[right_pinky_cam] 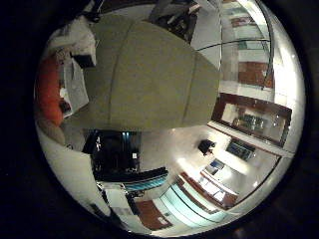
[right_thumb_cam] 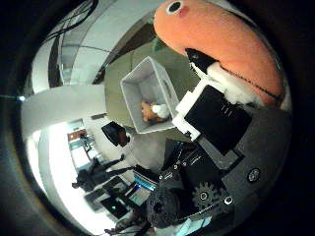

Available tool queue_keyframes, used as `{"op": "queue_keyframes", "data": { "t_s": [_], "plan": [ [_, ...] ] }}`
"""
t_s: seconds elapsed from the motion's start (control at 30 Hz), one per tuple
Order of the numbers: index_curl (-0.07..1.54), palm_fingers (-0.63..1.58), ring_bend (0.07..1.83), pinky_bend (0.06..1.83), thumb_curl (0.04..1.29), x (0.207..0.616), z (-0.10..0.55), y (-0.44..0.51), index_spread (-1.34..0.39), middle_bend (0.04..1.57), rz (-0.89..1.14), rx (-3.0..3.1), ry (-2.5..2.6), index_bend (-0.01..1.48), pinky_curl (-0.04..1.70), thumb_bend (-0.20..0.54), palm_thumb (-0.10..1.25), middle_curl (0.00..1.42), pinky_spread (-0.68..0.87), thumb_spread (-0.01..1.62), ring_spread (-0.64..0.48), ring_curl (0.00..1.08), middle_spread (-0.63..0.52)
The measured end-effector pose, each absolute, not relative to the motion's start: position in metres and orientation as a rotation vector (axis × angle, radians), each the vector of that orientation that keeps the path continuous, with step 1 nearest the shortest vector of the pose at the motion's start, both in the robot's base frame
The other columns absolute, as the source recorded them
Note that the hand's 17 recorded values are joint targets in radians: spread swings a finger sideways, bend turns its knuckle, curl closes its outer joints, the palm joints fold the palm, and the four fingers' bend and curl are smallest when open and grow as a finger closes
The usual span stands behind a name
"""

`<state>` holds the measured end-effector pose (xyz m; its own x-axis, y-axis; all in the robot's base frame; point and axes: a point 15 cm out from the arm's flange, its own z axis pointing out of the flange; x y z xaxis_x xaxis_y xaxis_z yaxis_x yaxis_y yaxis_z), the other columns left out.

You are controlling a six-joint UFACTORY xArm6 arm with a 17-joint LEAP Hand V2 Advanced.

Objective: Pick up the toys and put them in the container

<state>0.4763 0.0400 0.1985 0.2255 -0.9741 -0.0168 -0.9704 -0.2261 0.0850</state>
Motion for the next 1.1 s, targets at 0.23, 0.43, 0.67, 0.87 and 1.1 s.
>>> {"op": "queue_keyframes", "data": {
  "t_s": [0.23,0.43,0.67,0.87,1.1],
  "plan": [
    [0.87,1.12,1.31,1.42,0.87,0.461,0.221,0.128,-0.31,1.36,-0.096,2.573,-1.801,1.02,0.73,-0.019,1.02,0.71,-0.21,0.7,-0.24,0.8,-0.14],
    [0.87,1.12,1.3,1.41,0.87,0.445,0.226,0.18,-0.31,1.36,-0.086,2.633,-1.727,1.02,0.75,-0.019,1.01,0.71,-0.21,0.7,-0.24,0.8,-0.14],
    [0.88,1.12,1.3,1.41,0.86,0.432,0.223,0.209,-0.3,1.35,-0.089,2.661,-1.675,1.04,0.76,-0.023,0.95,0.71,-0.21,0.79,-0.24,0.81,-0.14],
    [0.84,1.07,1.27,1.32,0.73,0.415,0.208,0.216,-0.31,1.26,-0.135,2.654,-1.633,0.91,0.73,-0.027,0.76,0.68,-0.24,1.08,-0.24,0.76,-0.14],
    [0.74,0.6,1.18,1.17,0.49,0.397,0.192,0.215,-0.38,1.04,-0.177,2.644,-1.584,0.49,0.67,-0.025,0.62,0.63,-0.37,1.19,-0.24,0.67,-0.18]
  ]
}}
